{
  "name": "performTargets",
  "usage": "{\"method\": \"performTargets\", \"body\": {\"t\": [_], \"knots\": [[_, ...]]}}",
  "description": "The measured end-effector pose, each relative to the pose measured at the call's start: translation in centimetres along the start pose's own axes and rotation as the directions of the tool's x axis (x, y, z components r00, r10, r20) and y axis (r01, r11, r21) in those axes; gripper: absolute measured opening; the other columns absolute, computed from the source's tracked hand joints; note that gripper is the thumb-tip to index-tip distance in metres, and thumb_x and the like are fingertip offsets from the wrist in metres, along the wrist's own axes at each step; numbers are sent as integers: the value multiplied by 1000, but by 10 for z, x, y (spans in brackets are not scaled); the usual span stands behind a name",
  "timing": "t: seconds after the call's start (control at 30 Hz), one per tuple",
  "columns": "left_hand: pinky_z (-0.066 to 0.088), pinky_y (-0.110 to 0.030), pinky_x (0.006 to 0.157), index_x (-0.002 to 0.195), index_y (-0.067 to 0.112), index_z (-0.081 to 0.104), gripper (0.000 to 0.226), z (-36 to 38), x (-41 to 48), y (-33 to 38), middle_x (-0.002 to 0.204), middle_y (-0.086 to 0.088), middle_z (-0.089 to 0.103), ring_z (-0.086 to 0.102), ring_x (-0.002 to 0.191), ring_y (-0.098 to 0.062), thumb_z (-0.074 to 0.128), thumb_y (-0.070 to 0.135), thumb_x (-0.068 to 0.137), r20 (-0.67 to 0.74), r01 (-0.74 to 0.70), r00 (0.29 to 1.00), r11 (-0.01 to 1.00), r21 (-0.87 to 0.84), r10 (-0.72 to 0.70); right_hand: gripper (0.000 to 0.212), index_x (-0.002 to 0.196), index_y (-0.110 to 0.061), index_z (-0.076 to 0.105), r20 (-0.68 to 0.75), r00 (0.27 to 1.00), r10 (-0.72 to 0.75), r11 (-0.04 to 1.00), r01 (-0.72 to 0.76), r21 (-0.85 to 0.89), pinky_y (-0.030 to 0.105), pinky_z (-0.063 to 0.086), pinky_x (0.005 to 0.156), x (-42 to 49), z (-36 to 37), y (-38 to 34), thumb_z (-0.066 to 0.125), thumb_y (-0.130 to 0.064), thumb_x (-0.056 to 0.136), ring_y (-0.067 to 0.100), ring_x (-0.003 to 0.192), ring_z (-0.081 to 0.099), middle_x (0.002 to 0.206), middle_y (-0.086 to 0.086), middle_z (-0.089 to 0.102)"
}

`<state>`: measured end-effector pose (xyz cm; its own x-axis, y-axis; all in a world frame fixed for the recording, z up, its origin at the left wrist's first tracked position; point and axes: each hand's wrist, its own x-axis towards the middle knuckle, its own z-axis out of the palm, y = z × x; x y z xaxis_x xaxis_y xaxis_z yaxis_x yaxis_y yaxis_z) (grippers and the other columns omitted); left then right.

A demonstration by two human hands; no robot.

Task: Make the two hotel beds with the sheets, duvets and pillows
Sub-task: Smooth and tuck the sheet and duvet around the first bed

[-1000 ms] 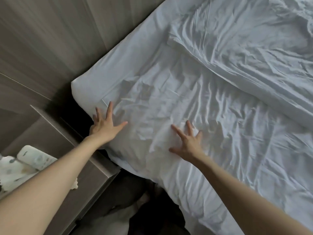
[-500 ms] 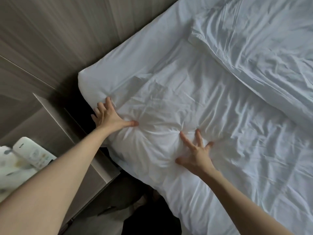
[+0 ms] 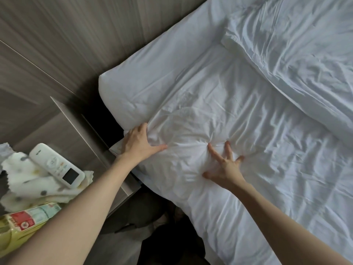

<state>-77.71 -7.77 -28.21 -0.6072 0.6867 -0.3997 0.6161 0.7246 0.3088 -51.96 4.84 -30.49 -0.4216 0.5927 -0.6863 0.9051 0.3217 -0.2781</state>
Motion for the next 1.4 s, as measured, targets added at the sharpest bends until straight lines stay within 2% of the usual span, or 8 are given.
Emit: {"method": "performTargets", "body": {"t": [0.33, 0.57, 0.63, 0.73, 0.87, 1.13, 1.3, 1.4], "knots": [[41, -32, 76, 103, 3, 60, 52, -39, -36, 52, 108, -14, 64, 60, 102, -32, 59, 53, 88, 261, -71, 964, 994, 79, 48, 77, 150, -43, 23, -3, 995, -100, 976, 99, 194, 52, 22, 115, -60, -30, -3, 67, -35, 88, 35, 147, 1, 163, 0, 2], [41, -31, 65, 75, 9, 54, 48, -88, -90, 138, 84, -10, 65, 62, 84, -30, 62, 56, 84, 216, -171, 957, 978, -122, 194, 94, 152, -33, 19, -145, 949, -279, 897, 311, 314, 36, 31, 113, -156, -30, -38, 60, -70, 76, 14, 139, 29, 156, -10, 21], [38, -29, 61, 66, 10, 50, 48, -102, -104, 164, 73, -5, 58, 59, 75, -27, 65, 53, 83, 210, -182, 952, 962, -202, 224, 88, 149, -27, 28, -219, 960, -174, 845, 259, 468, 27, 34, 108, -177, -31, -43, 66, -62, 78, 2, 127, 36, 141, -17, 35], [43, -34, 63, 71, 4, 57, 49, -112, -122, 187, 73, -9, 62, 63, 78, -27, 70, 50, 80, 215, -181, 940, 921, -344, 265, 15, 96, -35, 55, -416, 908, 55, 705, 259, 660, 27, 46, 75, -190, -42, -43, 68, -34, 89, -1, 80, 55, 88, -17, 60], [48, -32, 96, 104, 18, 64, 39, -111, -142, 188, 114, -6, 63, 62, 108, -18, 82, 36, 74, 259, -196, 868, 770, -607, 424, 21, 82, -11, 59, -469, 871, 142, 676, 261, 689, 37, 41, 61, -206, -62, -21, 60, -28, 96, 13, 60, 46, 69, 6, 58], [-7, -61, 114, 154, 28, 8, 113, -111, -144, 156, 160, 9, -14, -23, 145, -14, 78, 53, 68, 419, -555, 766, 830, 51, 487, 27, 83, -2, 60, -535, 838, 108, 685, 327, 651, 32, 34, 64, -248, -138, 33, 59, -26, 95, 11, 68, 42, 73, 20, 55], [-2, -55, 115, 143, 29, 29, 98, -108, -143, 188, 129, 2, 41, 21, 138, -25, 78, 62, 63, 308, -529, 802, 848, -32, 512, 22, 92, -2, 67, -486, 873, 34, 567, 384, 729, 36, 45, 74, -266, -182, 51, 59, -22, 96, 14, 79, 57, 81, 4, 65], [15, -36, 103, 123, 28, 49, 80, -107, -143, 208, 102, 1, 33, 36, 112, -24, 59, 80, 62, 289, -598, 778, 799, 63, 558, 17, 96, -4, 68, -467, 878, 103, 456, 375, 807, 35, 47, 77, -275, -197, 58, 53, -11, 99, 15, 82, 60, 87, 4, 67]]}}
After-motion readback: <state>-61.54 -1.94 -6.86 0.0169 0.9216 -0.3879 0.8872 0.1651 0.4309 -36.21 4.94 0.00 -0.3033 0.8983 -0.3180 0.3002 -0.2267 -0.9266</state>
